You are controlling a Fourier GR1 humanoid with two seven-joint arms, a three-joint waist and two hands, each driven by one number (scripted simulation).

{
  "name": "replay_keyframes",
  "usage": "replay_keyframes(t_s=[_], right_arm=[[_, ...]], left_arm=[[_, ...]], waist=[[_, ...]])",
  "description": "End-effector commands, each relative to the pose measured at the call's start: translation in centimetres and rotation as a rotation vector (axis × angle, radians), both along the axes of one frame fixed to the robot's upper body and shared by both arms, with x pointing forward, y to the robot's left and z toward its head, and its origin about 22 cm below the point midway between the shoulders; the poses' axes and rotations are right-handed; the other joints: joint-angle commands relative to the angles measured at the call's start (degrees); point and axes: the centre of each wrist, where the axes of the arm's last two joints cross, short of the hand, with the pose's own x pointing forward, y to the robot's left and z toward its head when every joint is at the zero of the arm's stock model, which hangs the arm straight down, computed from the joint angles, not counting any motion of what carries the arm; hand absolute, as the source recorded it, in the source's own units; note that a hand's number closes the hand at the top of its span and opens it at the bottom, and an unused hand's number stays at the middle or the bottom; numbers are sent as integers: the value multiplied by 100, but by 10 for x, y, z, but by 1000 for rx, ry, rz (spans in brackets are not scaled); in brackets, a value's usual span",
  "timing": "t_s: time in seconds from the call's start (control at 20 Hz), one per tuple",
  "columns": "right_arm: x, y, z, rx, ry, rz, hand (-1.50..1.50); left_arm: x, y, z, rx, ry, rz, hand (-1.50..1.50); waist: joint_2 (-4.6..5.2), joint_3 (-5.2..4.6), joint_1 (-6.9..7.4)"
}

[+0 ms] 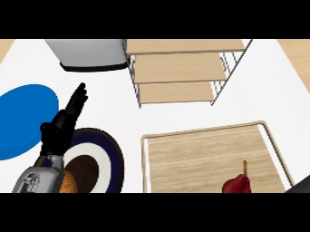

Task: Pick the bell pepper from the tray and place it in the tiered shelf

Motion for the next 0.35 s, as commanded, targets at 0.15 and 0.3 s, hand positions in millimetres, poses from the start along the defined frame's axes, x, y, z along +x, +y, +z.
replay_keyframes(t_s=[0.15,0.3], right_arm=[[-81,-44,-15,-17,202,19,-150],[-109,-60,-26,-18,188,35,-150]], left_arm=[[-6,19,-1,11,5,26,0],[-12,6,-4,-4,10,4,0]], waist=[[-31,0,-124],[10,7,-34]])
